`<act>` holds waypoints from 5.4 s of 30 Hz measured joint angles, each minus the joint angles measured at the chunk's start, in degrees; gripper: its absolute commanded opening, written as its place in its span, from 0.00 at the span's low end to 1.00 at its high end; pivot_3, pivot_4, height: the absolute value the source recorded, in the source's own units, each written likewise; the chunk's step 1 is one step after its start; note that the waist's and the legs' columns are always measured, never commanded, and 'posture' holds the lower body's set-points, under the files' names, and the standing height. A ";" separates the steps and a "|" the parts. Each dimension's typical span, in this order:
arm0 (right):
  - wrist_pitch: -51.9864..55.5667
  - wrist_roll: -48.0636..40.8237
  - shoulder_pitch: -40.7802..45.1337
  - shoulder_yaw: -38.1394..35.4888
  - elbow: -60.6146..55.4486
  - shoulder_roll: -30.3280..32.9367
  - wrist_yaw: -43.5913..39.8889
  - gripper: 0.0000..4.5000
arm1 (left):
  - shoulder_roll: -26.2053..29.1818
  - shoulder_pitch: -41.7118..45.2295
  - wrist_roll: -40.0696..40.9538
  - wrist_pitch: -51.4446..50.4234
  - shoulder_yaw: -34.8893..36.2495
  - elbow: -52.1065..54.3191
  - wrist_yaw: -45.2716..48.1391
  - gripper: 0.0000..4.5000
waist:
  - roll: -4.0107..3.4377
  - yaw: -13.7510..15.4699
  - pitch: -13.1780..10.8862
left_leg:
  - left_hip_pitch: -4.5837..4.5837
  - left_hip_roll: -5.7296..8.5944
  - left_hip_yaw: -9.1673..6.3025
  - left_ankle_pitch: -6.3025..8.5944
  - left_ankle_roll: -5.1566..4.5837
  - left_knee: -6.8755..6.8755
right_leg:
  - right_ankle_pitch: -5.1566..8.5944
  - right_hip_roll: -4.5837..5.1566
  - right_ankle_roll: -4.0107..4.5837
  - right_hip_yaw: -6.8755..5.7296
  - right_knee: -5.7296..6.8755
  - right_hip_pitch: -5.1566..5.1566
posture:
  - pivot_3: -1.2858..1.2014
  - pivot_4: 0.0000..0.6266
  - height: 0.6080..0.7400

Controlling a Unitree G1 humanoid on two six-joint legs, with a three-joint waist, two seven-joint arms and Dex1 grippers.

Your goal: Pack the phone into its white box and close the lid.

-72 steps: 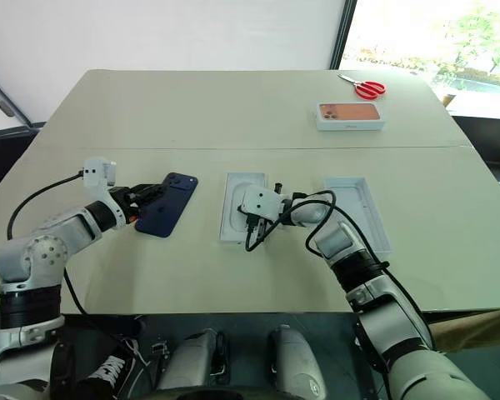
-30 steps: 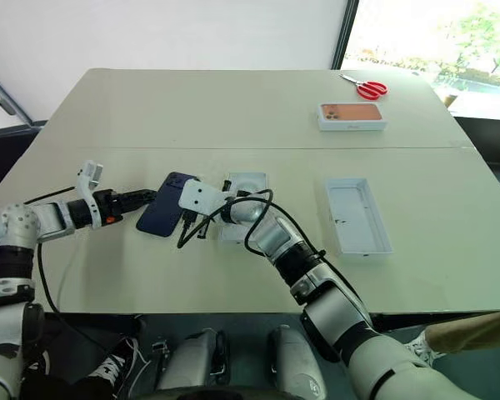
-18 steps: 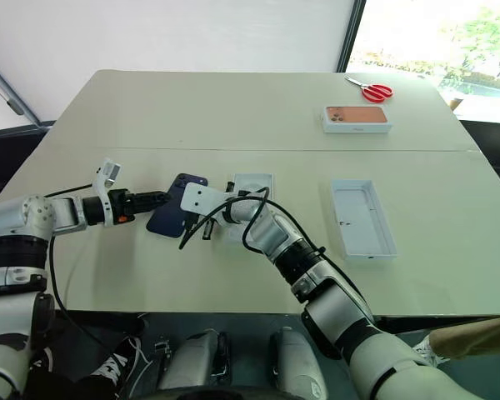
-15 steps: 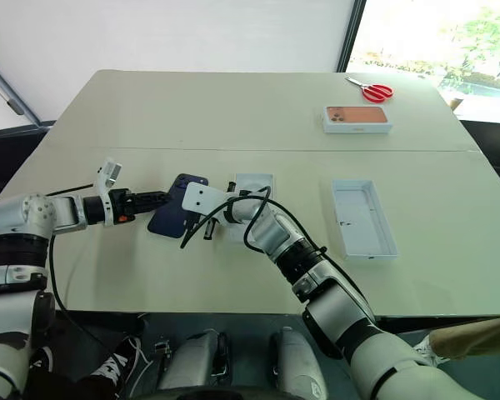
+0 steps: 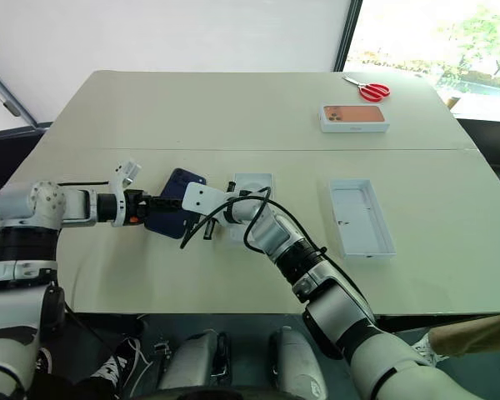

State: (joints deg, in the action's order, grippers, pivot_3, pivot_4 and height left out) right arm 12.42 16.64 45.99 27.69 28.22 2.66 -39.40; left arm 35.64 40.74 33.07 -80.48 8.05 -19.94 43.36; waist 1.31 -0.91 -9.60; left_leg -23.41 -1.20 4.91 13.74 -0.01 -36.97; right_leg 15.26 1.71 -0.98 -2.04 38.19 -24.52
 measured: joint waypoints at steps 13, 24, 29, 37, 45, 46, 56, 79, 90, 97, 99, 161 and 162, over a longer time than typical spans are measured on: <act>0.06 0.02 -1.15 0.06 -1.57 0.36 -0.37 0.00 | -2.20 -3.02 2.39 0.30 8.61 -4.44 -0.85 0.53 | -0.03 -0.18 0.04 | -0.01 -0.01 0.00 0.01 0.00 0.03 | 0.01 0.00 0.01 -0.01 -0.03 -0.02 | 0.52 0.24 1.00; 0.17 0.02 -1.76 0.06 -2.68 0.94 -0.70 0.00 | -3.91 -5.91 5.99 -1.86 14.01 -6.81 -1.70 0.14 | 0.02 -0.27 0.07 | 0.00 -0.02 -0.01 0.02 0.03 0.06 | 0.01 0.01 0.01 -0.02 -0.05 -0.03 | 0.52 0.24 1.00; 0.28 0.01 -2.16 0.10 -3.32 0.92 -0.95 0.00 | -3.95 -6.43 6.51 -1.91 14.15 -6.97 -1.58 0.14 | 0.02 -0.30 0.07 | 0.00 -0.04 -0.01 0.02 0.03 0.10 | 0.01 0.00 0.01 -0.03 -0.05 -0.06 | 0.52 0.24 1.00; 0.95 -0.66 -2.82 0.04 -4.51 0.90 -1.84 0.00 | -4.05 -7.29 8.68 -3.71 16.39 -6.35 -2.24 0.01 | 0.02 -0.38 0.07 | -0.02 -0.04 -0.01 0.02 0.05 0.17 | 0.03 0.01 0.05 -0.03 -0.07 -0.11 | 0.52 0.24 1.00; 6.68 -12.33 -4.68 -7.54 -11.17 0.34 -6.99 0.00 | -4.11 -9.07 10.92 -5.67 19.90 -5.08 -2.53 0.01 | 0.04 -0.90 0.04 | -0.09 -0.05 -0.01 0.01 0.08 0.26 | 0.01 0.00 0.01 -0.03 -0.09 -0.21 | 0.52 0.24 1.00; 7.97 -14.09 -4.67 -8.85 -12.85 0.04 -7.35 0.00 | -4.17 -9.22 11.48 -6.11 20.82 -5.09 -2.50 0.01 | 0.06 -1.10 0.03 | -0.11 -0.05 -0.01 0.00 0.08 0.27 | 0.00 0.00 0.00 -0.03 -0.09 -0.23 | 0.52 0.24 1.00; 17.25 -24.65 -3.81 -14.40 -22.47 7.18 -12.38 0.52 | -7.62 -12.68 15.45 2.36 29.09 1.98 -3.94 0.00 | 0.10 -1.28 0.01 | -0.15 -0.01 0.01 -0.10 0.22 0.74 | 0.00 0.04 0.01 -0.04 -0.26 -0.40 | 0.52 0.24 1.00; 1.40 -17.17 -12.47 -3.29 -23.25 25.94 -25.18 0.52 | -11.07 -11.49 20.14 2.57 30.40 5.06 -13.21 0.00 | 0.41 -1.04 -0.17 | -0.16 -0.06 0.03 -0.17 0.24 0.54 | -0.01 -0.09 -0.04 -0.07 -0.23 -0.32 | 0.52 0.24 1.00; 2.52 -16.96 -12.50 -3.37 -23.11 26.26 -27.24 0.52 | -11.07 -11.56 20.12 4.06 29.11 5.03 -13.63 0.00 | 0.41 0.01 -0.17 | -0.14 -0.08 0.02 -0.18 0.25 0.55 | -0.01 -0.10 -0.03 -0.09 -0.22 -0.33 | 0.52 0.24 1.00; 2.26 -16.81 -12.50 -3.39 -23.06 26.18 -26.69 0.34 | -11.07 -11.58 20.12 4.68 28.68 4.74 -13.70 0.00 | 0.41 0.08 -0.17 | -0.15 -0.08 0.03 -0.18 0.25 0.54 | -0.01 -0.09 -0.03 -0.09 -0.22 -0.32 | 0.52 0.24 1.00; 1.08 -16.34 -12.43 -3.59 -23.18 26.15 -25.95 0.23 | -11.08 -11.67 20.15 4.79 28.65 4.74 -13.70 0.00 | 0.41 0.00 -0.17 | -0.12 -0.09 0.03 -0.18 0.25 0.54 | -0.01 -0.10 -0.03 -0.09 -0.22 -0.30 | 0.52 0.24 1.00; 2.80 -23.42 -6.75 -20.05 -12.01 21.41 -10.58 0.79 | -24.86 -4.10 19.32 8.85 17.75 0.84 -24.93 0.00 | 0.54 0.05 -0.17 | -0.13 -0.29 0.06 -0.23 0.27 0.22 | -0.01 -0.41 -0.09 -0.20 -0.11 -0.14 | 0.52 0.24 1.00; 2.51 -23.36 -6.75 -20.05 -11.91 21.41 -10.48 0.79 | -24.66 -3.98 19.31 8.84 17.75 0.83 -24.93 0.00 | 0.54 0.09 -0.18 | -0.14 -0.29 0.06 -0.22 0.26 0.20 | -0.01 -0.40 -0.09 -0.20 -0.11 -0.14 | 0.52 0.24 1.00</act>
State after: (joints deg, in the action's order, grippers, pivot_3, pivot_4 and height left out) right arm 14.93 -6.72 39.24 7.64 16.32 24.07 -49.87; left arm 10.98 36.75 52.38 -71.63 25.80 -19.11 18.43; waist 1.85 -0.83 -9.78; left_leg -23.55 -1.49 4.97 13.52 0.25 -36.77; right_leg 15.25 1.31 -1.07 -2.24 38.07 -24.65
